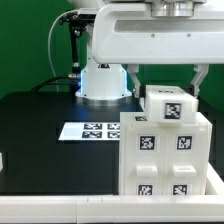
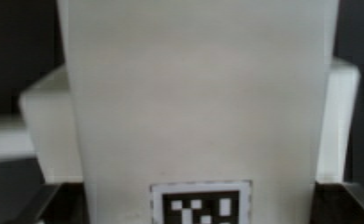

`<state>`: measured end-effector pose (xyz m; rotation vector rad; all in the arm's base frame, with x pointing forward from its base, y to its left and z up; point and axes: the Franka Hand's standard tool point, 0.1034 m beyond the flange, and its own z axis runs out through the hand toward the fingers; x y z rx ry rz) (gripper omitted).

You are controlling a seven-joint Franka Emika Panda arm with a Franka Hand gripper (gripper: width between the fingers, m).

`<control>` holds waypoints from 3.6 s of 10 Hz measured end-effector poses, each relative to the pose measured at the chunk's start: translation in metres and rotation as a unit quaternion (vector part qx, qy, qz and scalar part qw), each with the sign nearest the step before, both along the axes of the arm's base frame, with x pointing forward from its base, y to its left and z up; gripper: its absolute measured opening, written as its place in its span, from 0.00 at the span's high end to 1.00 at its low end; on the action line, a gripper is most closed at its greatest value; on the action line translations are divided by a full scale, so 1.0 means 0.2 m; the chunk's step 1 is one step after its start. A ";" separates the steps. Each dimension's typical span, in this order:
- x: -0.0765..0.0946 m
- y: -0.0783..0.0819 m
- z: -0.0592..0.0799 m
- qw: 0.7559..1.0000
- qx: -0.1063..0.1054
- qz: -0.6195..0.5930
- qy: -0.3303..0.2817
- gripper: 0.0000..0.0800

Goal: Assemble cabinet

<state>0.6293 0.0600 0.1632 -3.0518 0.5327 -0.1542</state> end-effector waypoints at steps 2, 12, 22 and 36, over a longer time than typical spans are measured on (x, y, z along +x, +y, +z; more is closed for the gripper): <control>0.00 0.01 0.00 0.992 0.027 -0.125 0.005 0.31; 0.03 0.07 0.00 0.819 0.118 -0.562 0.011 0.31; 0.03 0.13 0.11 0.934 0.097 -0.342 0.022 0.00; 0.04 0.13 0.13 0.905 -0.046 0.423 -0.014 0.00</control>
Offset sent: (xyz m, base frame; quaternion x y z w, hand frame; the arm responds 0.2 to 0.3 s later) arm 0.0000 0.0000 0.0000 0.0000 0.0000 0.1938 0.9810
